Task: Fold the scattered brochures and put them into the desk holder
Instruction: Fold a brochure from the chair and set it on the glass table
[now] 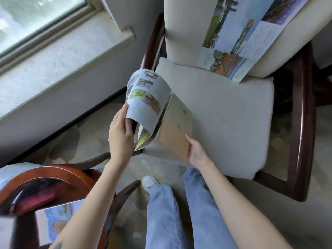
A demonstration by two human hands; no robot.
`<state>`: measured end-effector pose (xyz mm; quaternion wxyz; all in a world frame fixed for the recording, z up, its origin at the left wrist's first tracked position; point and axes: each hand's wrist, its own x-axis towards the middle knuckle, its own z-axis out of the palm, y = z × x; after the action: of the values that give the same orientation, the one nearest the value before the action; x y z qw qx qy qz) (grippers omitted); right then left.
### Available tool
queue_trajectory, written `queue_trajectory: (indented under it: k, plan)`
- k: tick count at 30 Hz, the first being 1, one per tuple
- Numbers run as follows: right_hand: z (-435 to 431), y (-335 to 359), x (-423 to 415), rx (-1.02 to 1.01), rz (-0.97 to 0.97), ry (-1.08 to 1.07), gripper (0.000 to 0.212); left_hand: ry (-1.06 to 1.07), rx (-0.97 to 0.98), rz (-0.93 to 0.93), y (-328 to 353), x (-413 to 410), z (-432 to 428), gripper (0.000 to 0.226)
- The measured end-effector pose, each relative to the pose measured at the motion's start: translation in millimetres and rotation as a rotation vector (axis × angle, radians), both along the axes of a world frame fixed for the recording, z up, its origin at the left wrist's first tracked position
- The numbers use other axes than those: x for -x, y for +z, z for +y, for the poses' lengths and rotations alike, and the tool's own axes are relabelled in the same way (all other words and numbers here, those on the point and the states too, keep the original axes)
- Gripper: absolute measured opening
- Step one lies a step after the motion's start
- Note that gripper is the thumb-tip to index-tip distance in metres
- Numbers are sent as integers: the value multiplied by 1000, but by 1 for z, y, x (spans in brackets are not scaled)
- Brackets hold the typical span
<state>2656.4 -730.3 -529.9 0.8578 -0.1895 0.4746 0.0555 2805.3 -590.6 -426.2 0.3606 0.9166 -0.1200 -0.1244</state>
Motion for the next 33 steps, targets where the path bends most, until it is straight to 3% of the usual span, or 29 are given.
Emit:
queue_trajectory:
  k: [7,12,16,21,23,25,29,33]
  plan:
    - [26,10,-20,-124,-32,-14,46,61,192,52,19,-5,-4,39]
    - [19,21,-55,-187,-142,-104,26,48,297,104,26,2,-13,35]
    - [15,33,-74,-233,-227,-189,35,21,341,103,29,-2,-17,34]
    - [-2,45,-76,-199,-303,-299,21,-131,247,93,22,-4,-21,31]
    - [-12,42,-66,-96,-347,-319,19,-204,161,68,14,-4,-21,35]
    - [-24,39,-53,55,-270,-297,16,-297,44,11,6,-2,-23,39]
    - [-47,23,-28,32,-269,-345,44,-472,-150,-113,-9,5,-31,44]
    - [-65,19,-8,72,-200,-320,29,-550,-259,-112,-19,9,-34,53]
